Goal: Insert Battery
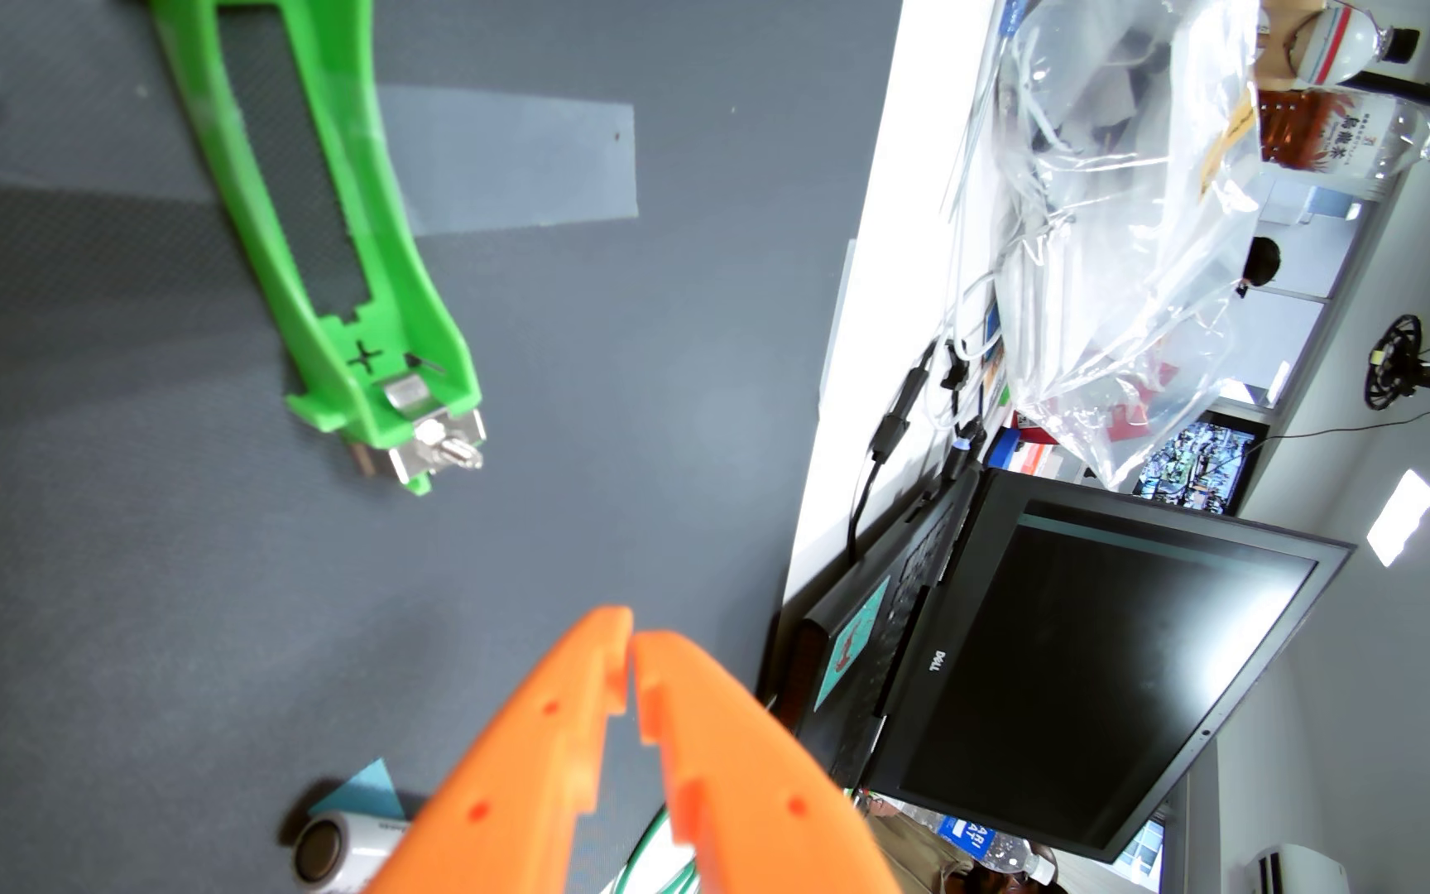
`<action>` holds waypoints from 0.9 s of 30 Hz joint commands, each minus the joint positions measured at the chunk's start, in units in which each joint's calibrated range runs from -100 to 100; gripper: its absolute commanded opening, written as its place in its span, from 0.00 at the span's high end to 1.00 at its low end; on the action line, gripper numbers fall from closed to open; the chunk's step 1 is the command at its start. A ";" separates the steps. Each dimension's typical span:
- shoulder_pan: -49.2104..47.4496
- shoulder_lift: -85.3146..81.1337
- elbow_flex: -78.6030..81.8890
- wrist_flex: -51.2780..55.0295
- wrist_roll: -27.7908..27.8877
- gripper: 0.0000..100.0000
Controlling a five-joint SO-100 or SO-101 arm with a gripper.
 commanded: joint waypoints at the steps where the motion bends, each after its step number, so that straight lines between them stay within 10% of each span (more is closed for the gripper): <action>1: 0.27 0.17 -0.62 -0.56 0.16 0.98; 27: 5.47 34.35 -25.02 0.28 2.89 0.98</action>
